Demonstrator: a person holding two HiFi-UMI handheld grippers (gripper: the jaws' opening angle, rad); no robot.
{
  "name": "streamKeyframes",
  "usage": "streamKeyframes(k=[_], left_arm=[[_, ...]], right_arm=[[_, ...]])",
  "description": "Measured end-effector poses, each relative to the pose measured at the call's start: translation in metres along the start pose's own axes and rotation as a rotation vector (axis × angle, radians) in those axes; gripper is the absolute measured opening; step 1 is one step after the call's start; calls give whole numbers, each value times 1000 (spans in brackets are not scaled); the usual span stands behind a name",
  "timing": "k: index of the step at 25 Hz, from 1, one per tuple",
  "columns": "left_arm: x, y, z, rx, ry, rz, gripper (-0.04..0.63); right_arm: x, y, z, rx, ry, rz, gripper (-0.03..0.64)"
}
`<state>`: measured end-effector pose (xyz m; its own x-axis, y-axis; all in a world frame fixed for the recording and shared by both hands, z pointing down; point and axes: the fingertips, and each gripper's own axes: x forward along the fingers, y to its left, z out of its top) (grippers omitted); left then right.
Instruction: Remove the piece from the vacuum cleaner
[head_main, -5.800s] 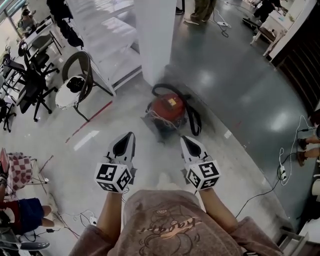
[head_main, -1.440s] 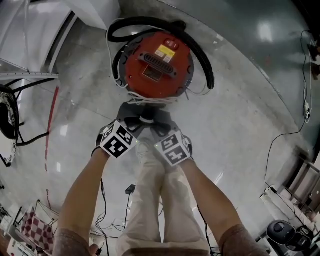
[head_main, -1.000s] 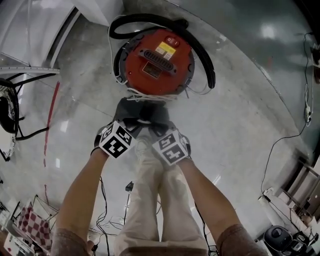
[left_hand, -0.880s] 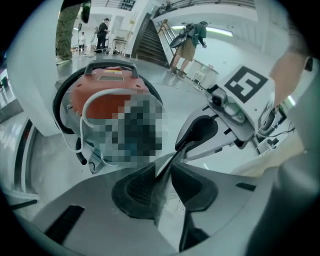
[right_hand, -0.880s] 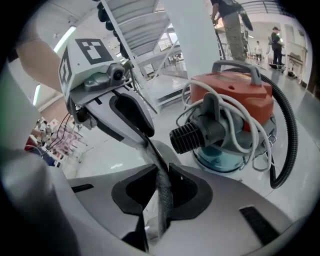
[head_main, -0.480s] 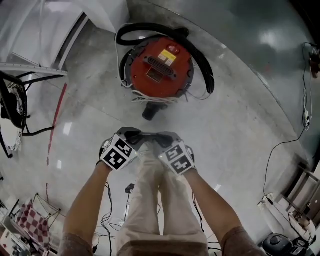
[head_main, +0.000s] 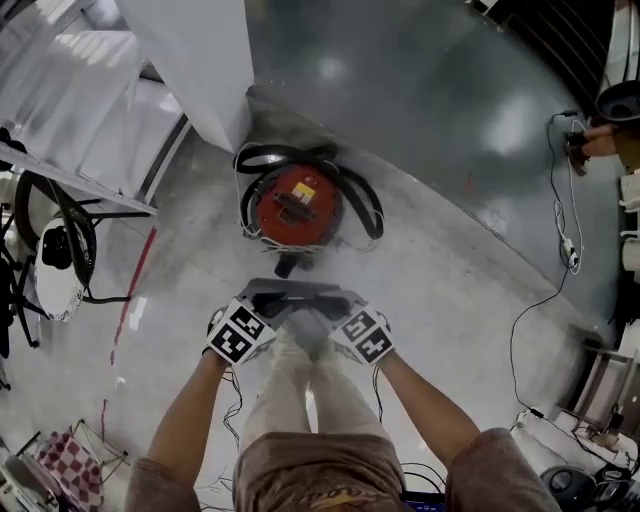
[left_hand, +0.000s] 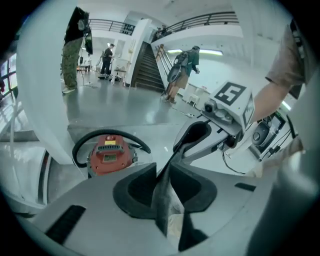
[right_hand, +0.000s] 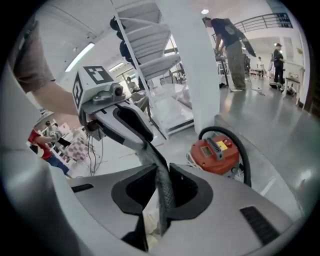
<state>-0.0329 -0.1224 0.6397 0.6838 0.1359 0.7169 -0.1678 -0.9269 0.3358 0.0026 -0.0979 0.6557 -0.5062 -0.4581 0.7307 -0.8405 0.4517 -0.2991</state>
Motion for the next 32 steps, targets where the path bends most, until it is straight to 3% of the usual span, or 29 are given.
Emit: streamKeyframes(k=[8,13,24,32], left_arm=[[-89,-44,131,80,-142,14,71],[-132,-75,192,212,-227,14,69],[-196,-125,247,280,-448,-27,58],[-189,-129,245,233,-531,-21,58]], right_arm=[[-127,1,102,-75,-163,-118,58],[-197,9,148,-98,-297,-151,60],[-284,35,195,-125,-480,-95,67],[-289,32,187,-82,-549,-122,69]])
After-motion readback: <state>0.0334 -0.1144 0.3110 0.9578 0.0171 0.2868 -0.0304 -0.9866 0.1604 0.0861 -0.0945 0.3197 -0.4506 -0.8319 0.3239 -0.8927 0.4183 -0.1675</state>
